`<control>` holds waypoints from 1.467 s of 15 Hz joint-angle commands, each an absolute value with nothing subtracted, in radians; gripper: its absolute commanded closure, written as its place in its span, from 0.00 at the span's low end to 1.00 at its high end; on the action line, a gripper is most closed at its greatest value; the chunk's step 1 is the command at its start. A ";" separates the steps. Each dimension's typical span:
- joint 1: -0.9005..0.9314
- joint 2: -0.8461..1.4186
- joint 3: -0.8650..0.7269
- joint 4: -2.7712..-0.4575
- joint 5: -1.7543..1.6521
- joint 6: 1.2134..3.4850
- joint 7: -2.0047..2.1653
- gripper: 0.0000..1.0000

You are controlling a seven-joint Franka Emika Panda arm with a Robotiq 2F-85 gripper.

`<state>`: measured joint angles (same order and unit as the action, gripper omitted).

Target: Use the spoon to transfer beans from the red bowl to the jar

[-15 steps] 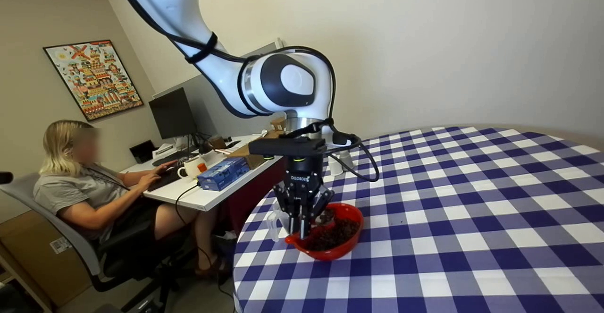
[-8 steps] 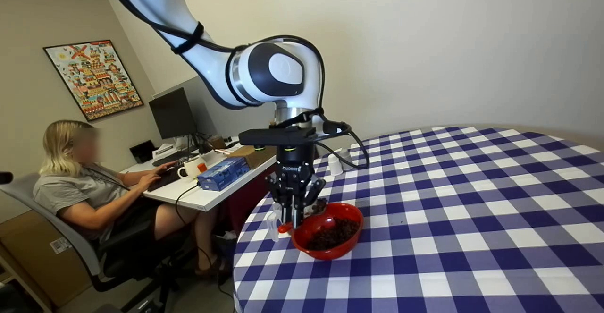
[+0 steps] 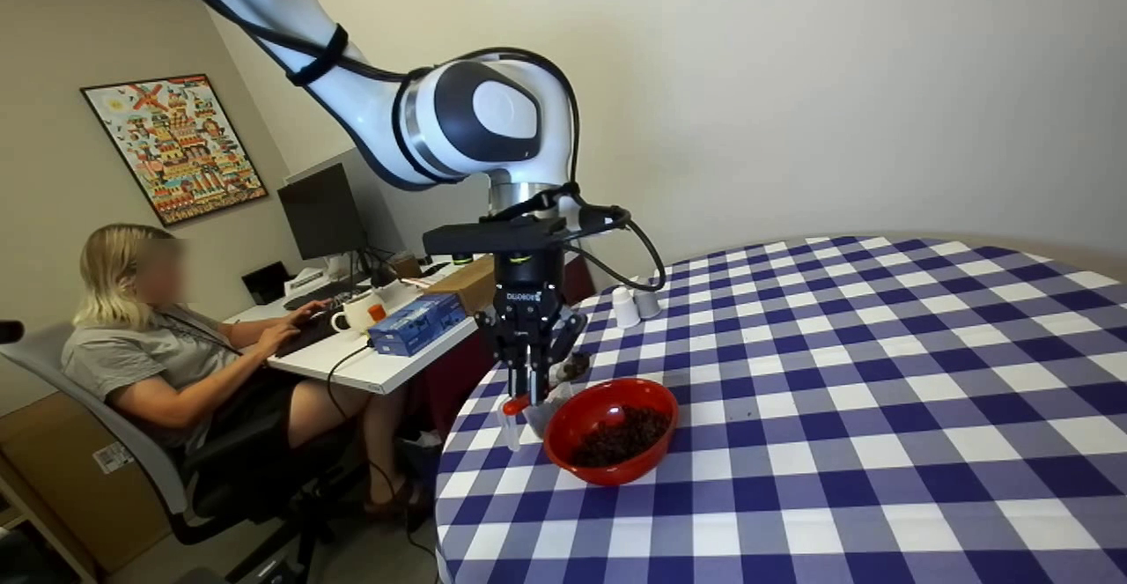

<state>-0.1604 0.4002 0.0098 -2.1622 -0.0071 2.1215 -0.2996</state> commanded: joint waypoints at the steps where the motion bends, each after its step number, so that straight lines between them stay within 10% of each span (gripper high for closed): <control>1: -0.139 0.342 0.010 -2.205 0.000 2.148 -0.319 0.94; 22: 0.020 0.335 -0.011 -2.257 -0.335 2.248 -0.151 0.94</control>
<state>-0.0140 0.3488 0.0094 -2.2264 -0.2493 2.2061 -0.2075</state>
